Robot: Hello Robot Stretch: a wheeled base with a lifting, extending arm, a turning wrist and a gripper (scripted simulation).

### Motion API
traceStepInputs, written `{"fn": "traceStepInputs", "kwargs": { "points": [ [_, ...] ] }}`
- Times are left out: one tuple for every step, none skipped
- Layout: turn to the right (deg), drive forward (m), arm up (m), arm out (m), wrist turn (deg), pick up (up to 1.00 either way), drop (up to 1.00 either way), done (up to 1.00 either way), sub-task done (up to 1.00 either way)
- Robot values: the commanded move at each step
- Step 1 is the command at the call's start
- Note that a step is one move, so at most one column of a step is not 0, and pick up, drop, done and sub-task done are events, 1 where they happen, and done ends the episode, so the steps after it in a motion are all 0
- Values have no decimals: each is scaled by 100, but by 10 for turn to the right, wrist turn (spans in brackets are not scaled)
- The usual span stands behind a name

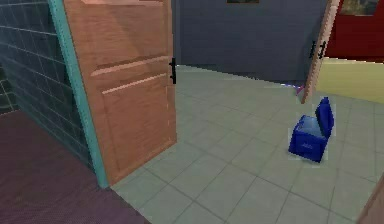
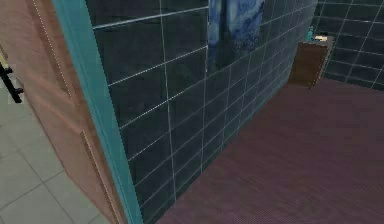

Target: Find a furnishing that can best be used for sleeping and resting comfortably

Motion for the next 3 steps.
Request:
{"fn": "traceStepInputs", "kwargs": {
  "points": [
    [120, 0, 0, 0, 0, 0, 0, 0, 0],
    [0, 40, 0, 0, 0, 0, 0, 0, 0],
    [0, 100, 0, 0, 0, 0, 0, 0, 0]
  ]
}}
